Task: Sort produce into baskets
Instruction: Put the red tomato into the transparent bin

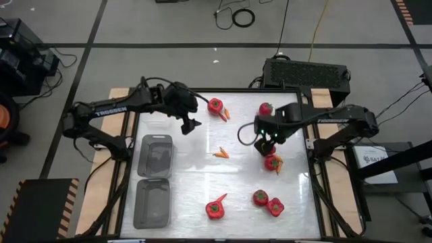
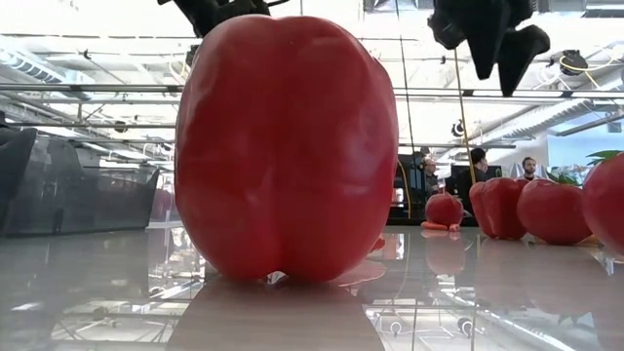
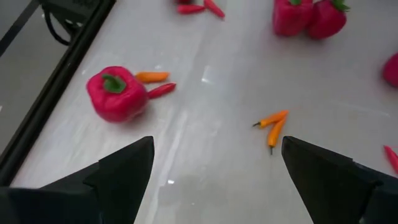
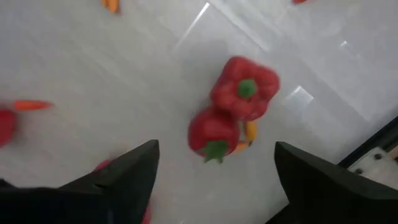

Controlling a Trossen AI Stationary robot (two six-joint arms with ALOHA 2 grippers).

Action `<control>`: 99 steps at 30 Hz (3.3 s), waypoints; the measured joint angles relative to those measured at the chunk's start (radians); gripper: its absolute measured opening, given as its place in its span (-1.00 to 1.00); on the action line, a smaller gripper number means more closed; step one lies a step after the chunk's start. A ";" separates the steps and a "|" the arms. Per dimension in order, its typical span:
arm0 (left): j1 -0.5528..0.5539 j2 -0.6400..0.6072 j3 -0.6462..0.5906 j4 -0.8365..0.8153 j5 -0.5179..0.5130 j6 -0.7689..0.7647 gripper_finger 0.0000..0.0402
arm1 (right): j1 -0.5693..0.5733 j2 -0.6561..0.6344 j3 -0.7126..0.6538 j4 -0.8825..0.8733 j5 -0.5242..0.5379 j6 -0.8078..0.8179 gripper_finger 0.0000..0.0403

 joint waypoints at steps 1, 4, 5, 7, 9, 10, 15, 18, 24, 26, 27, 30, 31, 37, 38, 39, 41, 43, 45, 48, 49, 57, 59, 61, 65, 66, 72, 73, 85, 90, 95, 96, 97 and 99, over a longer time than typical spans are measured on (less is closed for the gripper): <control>-0.005 0.000 0.000 0.001 0.000 0.000 0.79 | 0.019 0.000 0.000 0.009 0.008 0.026 0.64; -0.015 0.000 0.000 0.000 -0.001 0.003 0.79 | 0.077 0.001 0.000 0.019 0.068 0.105 0.78; -0.017 0.000 0.000 0.000 -0.001 0.006 0.79 | 0.097 0.001 -0.001 0.020 0.093 0.130 0.82; -0.018 0.000 0.000 0.000 -0.001 0.008 0.79 | 0.131 0.001 -0.019 0.036 0.131 0.198 0.87; -0.018 0.000 0.000 -0.003 0.003 0.008 0.79 | 0.162 0.001 -0.058 0.065 0.135 0.266 0.90; -0.018 0.000 0.000 -0.004 0.006 0.008 0.79 | 0.176 0.001 -0.079 0.080 0.135 0.298 0.91; -0.018 0.000 0.000 -0.005 0.013 0.027 0.79 | 0.216 0.001 -0.199 0.185 0.135 0.418 0.91; -0.018 0.000 0.000 -0.005 0.013 0.031 0.79 | 0.227 0.001 -0.257 0.210 0.138 0.473 0.91; -0.017 0.000 0.000 -0.008 0.016 0.030 0.79 | 0.243 0.001 -0.377 0.321 0.138 0.533 0.91; -0.017 0.000 0.000 -0.009 0.016 0.030 0.79 | 0.243 0.001 -0.410 0.367 0.138 0.541 0.91; -0.017 0.000 0.000 -0.009 0.016 0.029 0.79 | 0.242 0.001 -0.425 0.384 0.138 0.544 0.91; -0.017 0.000 0.000 -0.012 0.016 0.027 0.79 | 0.241 0.001 -0.465 0.403 0.138 0.571 0.91; -0.017 0.000 -0.001 -0.012 0.016 0.027 0.79 | 0.241 0.001 -0.474 0.404 0.138 0.580 0.91; -0.017 0.000 -0.001 -0.012 0.016 0.026 0.79 | 0.248 0.001 -0.532 0.476 0.137 0.608 0.91; -0.017 0.000 -0.001 -0.011 0.016 0.027 0.79 | 0.248 0.001 -0.543 0.491 0.136 0.609 0.91; -0.017 0.000 -0.001 -0.008 0.016 0.026 0.79 | 0.248 0.001 -0.553 0.497 0.135 0.611 0.91; -0.017 -0.002 -0.001 0.008 0.016 0.023 0.79 | 0.248 0.001 -0.569 0.514 0.135 0.622 0.91; -0.018 -0.021 -0.002 0.013 0.016 0.016 0.79 | 0.248 0.001 -0.583 0.522 0.135 0.625 0.91; -0.024 -0.044 -0.003 0.047 0.016 -0.001 0.79 | 0.248 0.001 -0.593 0.527 0.134 0.625 0.89; -0.025 -0.105 -0.056 0.099 0.015 -0.032 0.79 | 0.248 0.001 -0.605 0.554 0.135 0.624 0.87; -0.025 -0.128 -0.082 0.132 0.014 -0.049 0.79 | 0.248 0.001 -0.606 0.555 0.134 0.624 0.87; -0.007 -0.285 -0.216 0.199 -0.040 -0.111 0.79 | 0.248 0.007 -0.607 0.554 0.101 0.624 0.83; -0.007 -0.307 -0.219 0.197 -0.059 -0.122 0.79 | 0.248 0.010 -0.607 0.550 0.088 0.616 0.72; -0.008 -0.326 -0.219 0.199 -0.064 -0.124 0.79 | 0.248 0.009 -0.607 0.553 0.089 0.608 0.58; -0.007 -0.348 -0.219 0.197 -0.086 -0.124 0.79 | 0.248 0.009 -0.607 0.553 0.089 0.608 0.32; -0.007 -0.352 -0.219 0.195 -0.087 -0.124 0.79 | 0.248 0.009 -0.607 0.553 0.087 0.606 0.28; -0.008 -0.390 -0.219 0.188 -0.087 -0.124 0.79 | 0.248 -0.029 -0.562 0.558 0.052 0.592 0.32; -0.008 -0.398 -0.219 0.183 -0.087 -0.124 0.79 | 0.248 -0.040 -0.542 0.552 0.052 0.585 0.34; -0.009 -0.426 -0.229 0.062 -0.089 -0.106 0.79 | 0.138 -0.092 -0.196 0.381 0.135 0.368 0.34; -0.010 -0.435 -0.269 0.054 -0.090 -0.105 0.79 | 0.009 -0.037 -0.092 0.419 0.163 0.169 0.34; -0.010 -0.450 -0.312 0.044 -0.090 -0.127 0.79 | -0.126 0.062 -0.028 0.541 0.154 -0.054 0.34; -0.010 -0.456 -0.318 0.038 -0.090 -0.131 0.79 | -0.152 0.084 -0.017 0.574 0.138 -0.095 0.34; -0.010 -0.461 -0.323 0.030 -0.090 -0.133 0.79 | -0.174 0.105 -0.006 0.612 0.117 -0.134 0.34; -0.010 -0.470 -0.325 0.015 -0.090 -0.156 0.79 | -0.216 0.149 0.009 0.698 0.083 -0.201 0.34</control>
